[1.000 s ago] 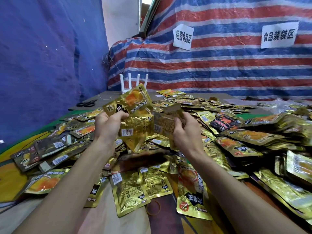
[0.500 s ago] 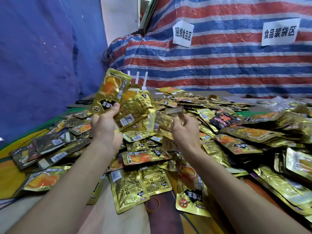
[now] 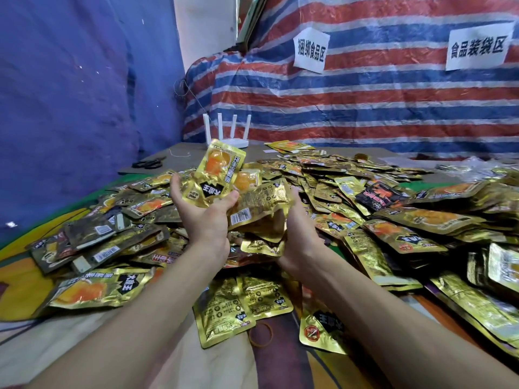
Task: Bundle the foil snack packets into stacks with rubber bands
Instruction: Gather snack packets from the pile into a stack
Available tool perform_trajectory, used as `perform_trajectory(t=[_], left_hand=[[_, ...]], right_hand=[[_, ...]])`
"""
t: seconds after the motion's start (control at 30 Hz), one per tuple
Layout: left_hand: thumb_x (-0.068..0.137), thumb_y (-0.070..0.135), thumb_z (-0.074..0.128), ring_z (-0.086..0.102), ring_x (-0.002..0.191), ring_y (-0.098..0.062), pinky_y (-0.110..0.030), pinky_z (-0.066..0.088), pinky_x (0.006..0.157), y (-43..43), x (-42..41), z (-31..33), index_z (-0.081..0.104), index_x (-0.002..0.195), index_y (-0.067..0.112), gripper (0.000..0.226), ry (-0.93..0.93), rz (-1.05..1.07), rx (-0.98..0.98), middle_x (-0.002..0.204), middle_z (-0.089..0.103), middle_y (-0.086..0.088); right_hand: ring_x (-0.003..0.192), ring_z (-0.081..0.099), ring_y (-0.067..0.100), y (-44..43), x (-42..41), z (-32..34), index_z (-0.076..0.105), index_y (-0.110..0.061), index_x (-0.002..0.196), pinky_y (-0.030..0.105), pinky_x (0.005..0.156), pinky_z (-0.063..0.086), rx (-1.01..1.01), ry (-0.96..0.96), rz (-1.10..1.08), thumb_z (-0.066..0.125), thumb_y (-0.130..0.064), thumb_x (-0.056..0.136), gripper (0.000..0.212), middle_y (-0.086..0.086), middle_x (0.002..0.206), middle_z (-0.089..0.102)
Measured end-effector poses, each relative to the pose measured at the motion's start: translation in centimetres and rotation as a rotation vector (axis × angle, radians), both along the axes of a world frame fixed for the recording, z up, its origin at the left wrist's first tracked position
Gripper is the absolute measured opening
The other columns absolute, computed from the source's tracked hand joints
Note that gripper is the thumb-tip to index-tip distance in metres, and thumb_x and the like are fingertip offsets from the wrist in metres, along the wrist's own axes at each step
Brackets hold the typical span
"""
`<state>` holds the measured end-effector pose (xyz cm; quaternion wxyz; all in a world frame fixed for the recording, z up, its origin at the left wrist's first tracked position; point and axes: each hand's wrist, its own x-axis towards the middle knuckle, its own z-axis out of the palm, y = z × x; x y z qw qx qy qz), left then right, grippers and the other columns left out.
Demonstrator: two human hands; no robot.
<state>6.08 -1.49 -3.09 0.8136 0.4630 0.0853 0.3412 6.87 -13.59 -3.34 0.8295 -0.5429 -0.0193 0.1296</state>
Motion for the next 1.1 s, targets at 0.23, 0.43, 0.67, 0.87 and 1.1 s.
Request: perform_trajectory(t=[0.23, 0.43, 0.67, 0.87, 1.1], left_hand=[[0.074, 0.002, 0.084, 0.072, 0.095, -0.01, -0.038, 0.06, 0.088, 0.1, 0.7, -0.8, 0.057, 0.104, 0.043, 0.058, 0.006, 0.003, 0.123, 0.112, 0.07, 0.004], [0.068, 0.009, 0.088, 0.059, 0.123, -0.028, -0.054, 0.052, 0.099, 0.9, 0.9, -0.8, 0.043, 0.135, 0.046, 0.089, 0.079, -0.063, 0.184, 0.143, 0.052, -0.001], [0.055, 0.023, 0.092, 0.068, 0.099, -0.016, -0.037, 0.06, 0.081, 2.1, 0.4, -0.1, 0.062, 0.115, 0.027, 0.067, 0.221, -0.194, 0.46, 0.11, 0.072, 0.003], [0.08, 0.065, 0.065, 0.057, 0.114, -0.017, -0.044, 0.036, 0.103, 0.7, -0.7, 0.6, 0.074, 0.107, 0.023, 0.051, 0.258, -0.402, 0.55, 0.122, 0.067, 0.008], [0.078, -0.009, 0.073, 0.075, 0.088, -0.022, -0.045, 0.059, 0.079, 1.8, -0.8, 0.9, 0.059, 0.107, 0.032, 0.052, 0.309, -0.689, 0.714, 0.091, 0.079, -0.004]], right_hand=[[0.098, 0.075, 0.031, -0.7, -0.3, -0.4, 0.082, -0.021, 0.098, 0.048, 0.073, 0.062, 0.258, -0.149, 0.229, 0.057, -0.077, 0.076, 0.065, 0.014, 0.112, 0.075], [0.072, 0.073, 0.034, -0.9, 0.2, -0.6, 0.061, -0.008, 0.099, 0.047, 0.058, 0.06, -0.025, -0.24, -0.077, 0.076, 0.005, 0.078, 0.029, 0.014, 0.083, 0.074], [0.075, 0.07, 0.032, -3.9, 1.3, 0.2, 0.065, -0.017, 0.096, 0.051, 0.063, 0.06, -0.331, -0.411, -0.102, 0.077, -0.003, 0.074, 0.028, 0.007, 0.077, 0.072], [0.099, 0.06, 0.022, -5.6, 1.3, 1.5, 0.055, -0.029, 0.12, 0.038, 0.077, 0.052, -0.557, -0.523, -0.122, 0.079, -0.025, 0.06, 0.065, 0.007, 0.107, 0.06], [0.073, 0.073, 0.019, -8.7, 1.4, 3.3, 0.073, -0.018, 0.091, 0.041, 0.07, 0.058, -0.663, -0.622, 0.016, 0.076, -0.016, 0.056, 0.035, 0.003, 0.084, 0.077]])
